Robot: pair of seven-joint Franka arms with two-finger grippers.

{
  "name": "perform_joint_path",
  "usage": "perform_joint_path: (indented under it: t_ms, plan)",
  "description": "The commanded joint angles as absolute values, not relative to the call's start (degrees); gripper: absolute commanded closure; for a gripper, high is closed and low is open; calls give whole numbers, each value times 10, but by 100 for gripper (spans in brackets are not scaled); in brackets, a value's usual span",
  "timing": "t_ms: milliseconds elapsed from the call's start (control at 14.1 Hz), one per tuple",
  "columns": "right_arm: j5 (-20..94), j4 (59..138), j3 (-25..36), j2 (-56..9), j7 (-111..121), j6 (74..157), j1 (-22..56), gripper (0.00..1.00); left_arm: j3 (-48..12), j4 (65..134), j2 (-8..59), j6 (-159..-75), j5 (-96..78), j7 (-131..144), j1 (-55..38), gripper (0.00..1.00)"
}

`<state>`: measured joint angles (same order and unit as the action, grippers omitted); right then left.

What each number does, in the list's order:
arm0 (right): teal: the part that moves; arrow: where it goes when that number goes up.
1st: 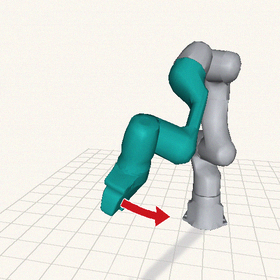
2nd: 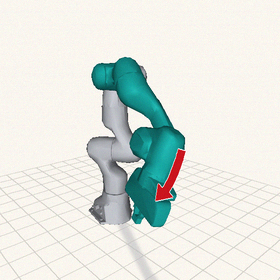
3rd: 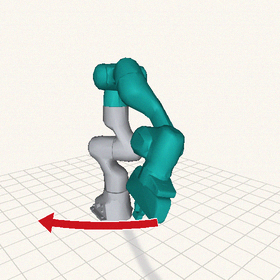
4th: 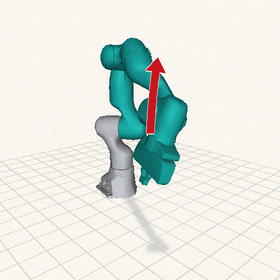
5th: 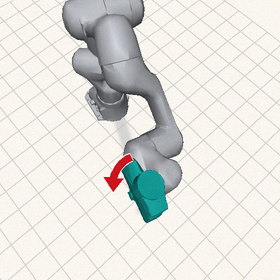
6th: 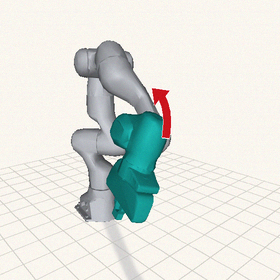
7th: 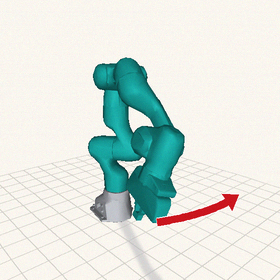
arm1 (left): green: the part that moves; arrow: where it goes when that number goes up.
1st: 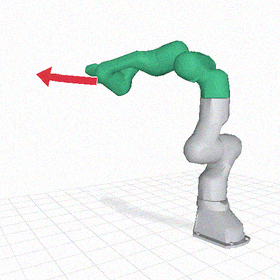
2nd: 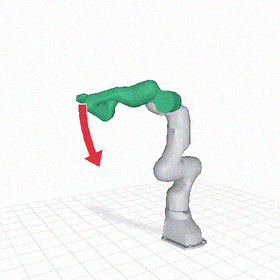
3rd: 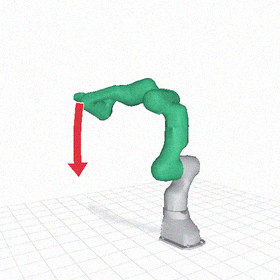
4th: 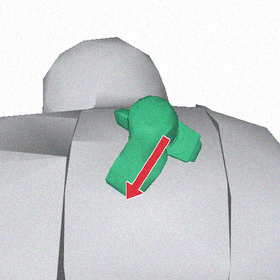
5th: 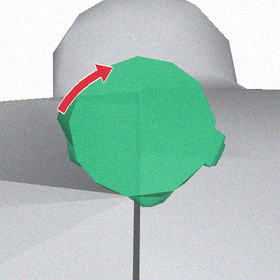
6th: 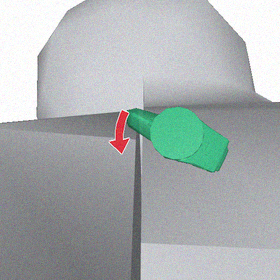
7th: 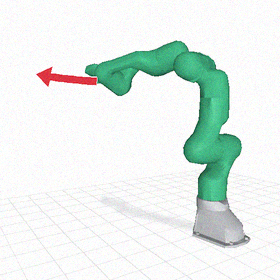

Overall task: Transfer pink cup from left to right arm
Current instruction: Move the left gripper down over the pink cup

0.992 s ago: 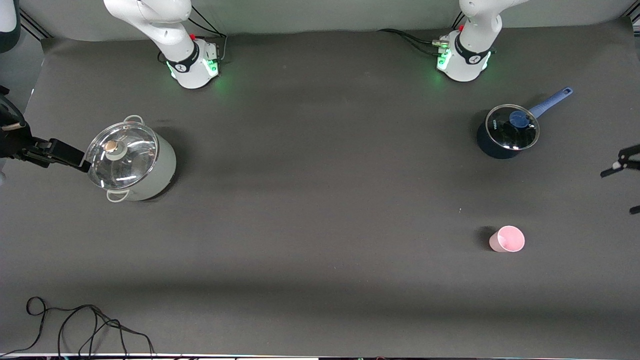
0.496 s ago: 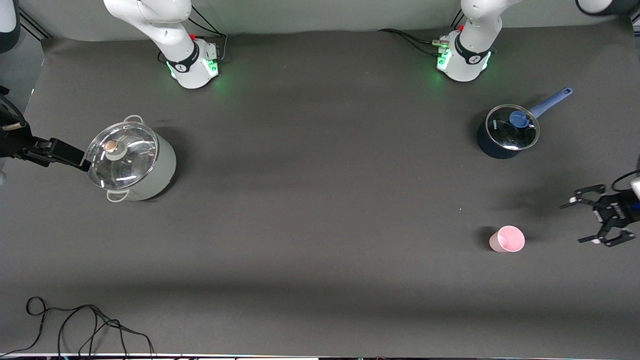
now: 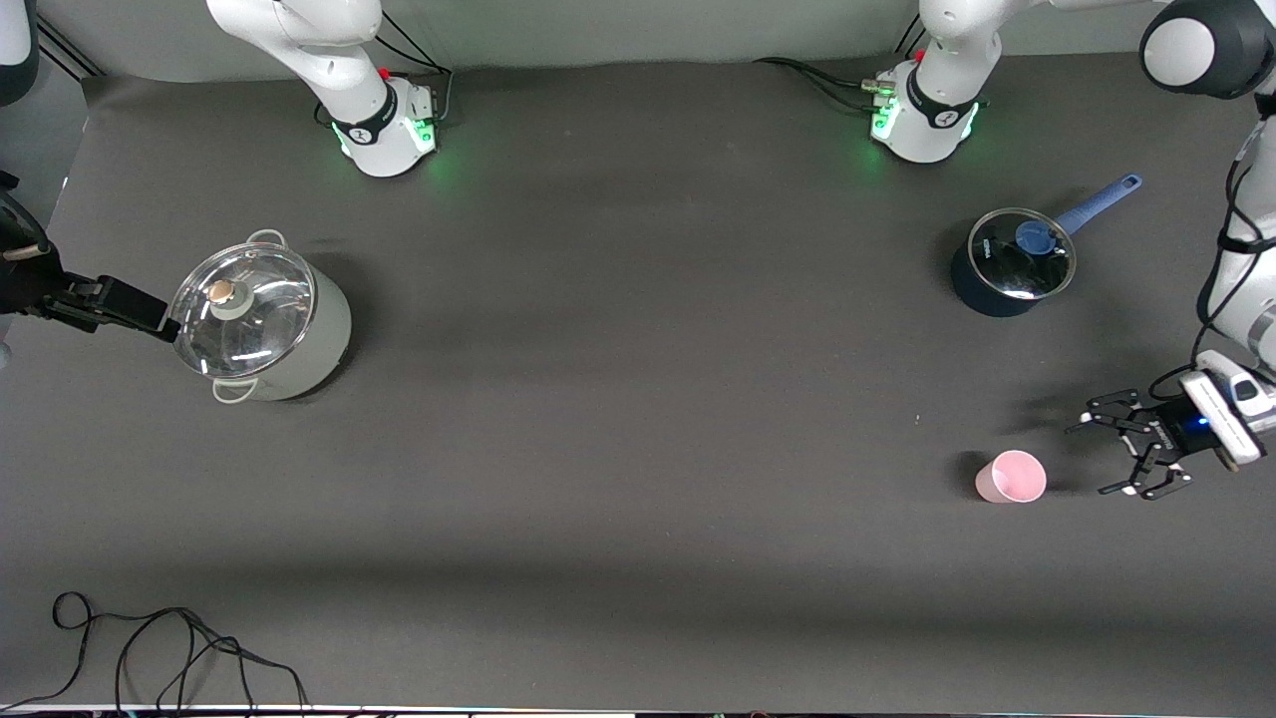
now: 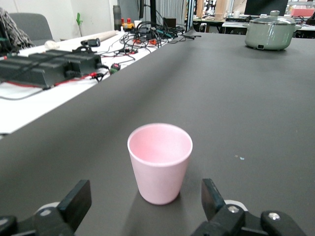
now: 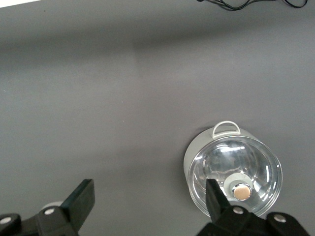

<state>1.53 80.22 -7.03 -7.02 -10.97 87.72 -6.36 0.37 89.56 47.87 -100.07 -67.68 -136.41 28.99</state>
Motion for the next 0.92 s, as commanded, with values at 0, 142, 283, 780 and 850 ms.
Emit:
perform_joint_path:
  t_ms: [0,142,283,780,850]
  plan:
    - [5,795,-69,-72,-101,872,-62,0,-2,904,500,-1014,-706,-1385,287,0]
    - [5,795,-69,-72,-100,872,-62,0,-2,906,513,-1030,-708,-1385,284,0]
    - [6,795,-69,-72,-100,872,-62,0,-18,908,524,-1055,-711,-1386,282,0]
    - [6,795,-69,-72,-100,872,-62,0,-45,915,532,-1085,-758,-1390,262,0]
    - [6,795,-69,-72,-100,872,-62,0,-45,915,532,-1085,-765,-1391,259,0]
